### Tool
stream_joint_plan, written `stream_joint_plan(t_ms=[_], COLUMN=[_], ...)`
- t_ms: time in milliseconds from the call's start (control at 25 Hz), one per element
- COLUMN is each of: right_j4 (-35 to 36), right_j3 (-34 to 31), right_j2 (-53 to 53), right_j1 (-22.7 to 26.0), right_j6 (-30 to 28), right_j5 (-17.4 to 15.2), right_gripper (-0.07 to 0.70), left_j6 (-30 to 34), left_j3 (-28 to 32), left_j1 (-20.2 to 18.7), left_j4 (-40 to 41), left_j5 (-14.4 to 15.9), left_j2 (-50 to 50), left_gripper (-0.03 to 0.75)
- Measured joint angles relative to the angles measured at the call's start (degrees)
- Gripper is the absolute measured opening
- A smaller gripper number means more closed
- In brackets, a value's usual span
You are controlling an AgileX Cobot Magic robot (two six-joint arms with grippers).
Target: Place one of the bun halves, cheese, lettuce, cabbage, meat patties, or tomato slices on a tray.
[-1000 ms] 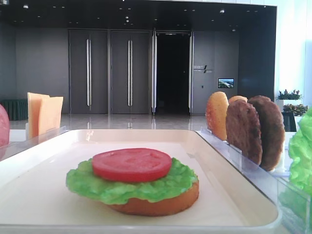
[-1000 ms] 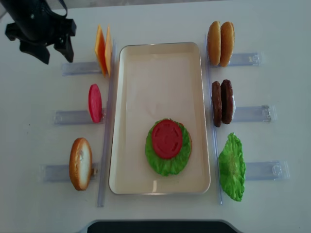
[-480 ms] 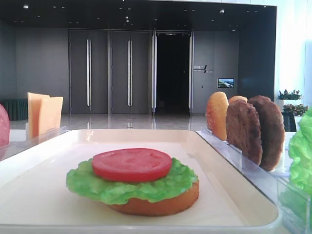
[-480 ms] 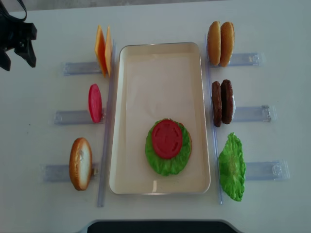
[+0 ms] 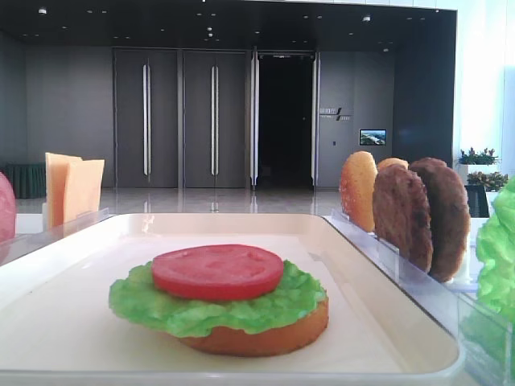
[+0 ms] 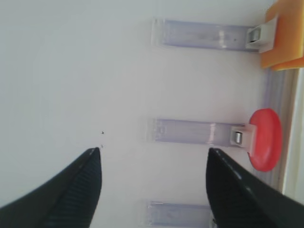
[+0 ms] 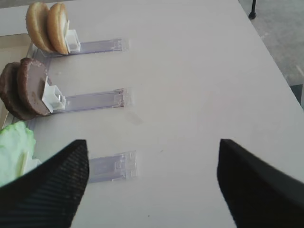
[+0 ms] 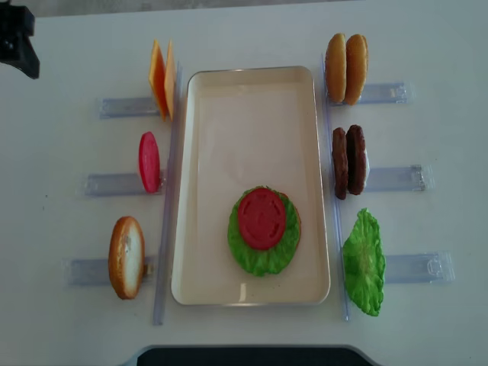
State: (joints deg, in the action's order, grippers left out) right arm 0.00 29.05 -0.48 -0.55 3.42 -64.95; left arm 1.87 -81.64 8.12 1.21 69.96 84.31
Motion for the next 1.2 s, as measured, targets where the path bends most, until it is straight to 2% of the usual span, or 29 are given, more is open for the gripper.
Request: stream_joint_plan(t_ms=[280,760,1000,1200], right_j4=[0.0,0.0,0.0,0.0], right_j3=[0.0,0.0,0.0,0.0], right_j2=[0.0,0.0,0.0,0.0], right_j1=[0.0,0.0,0.0,0.0], right_j6=[0.0,0.0,0.0,0.0], right_j5=[0.0,0.0,0.0,0.0], right_gripper=[0.531,0.531,0.531,0.531], left_j6=[1.4,3.6,4.1,4.4], left_j3=[7.3,30.0,40.0,45.9], left_j1=[0.0,0.0,0.0,0.0], left_j4=[-2.5,-2.5,-2.6,-5.4], left_j5=[0.0,-3.4,-3.4,-5.7], left_j2=[-20.0,-59.3,-70.2,-76.3], left_gripper=[0.524,0.524,0.524,0.505])
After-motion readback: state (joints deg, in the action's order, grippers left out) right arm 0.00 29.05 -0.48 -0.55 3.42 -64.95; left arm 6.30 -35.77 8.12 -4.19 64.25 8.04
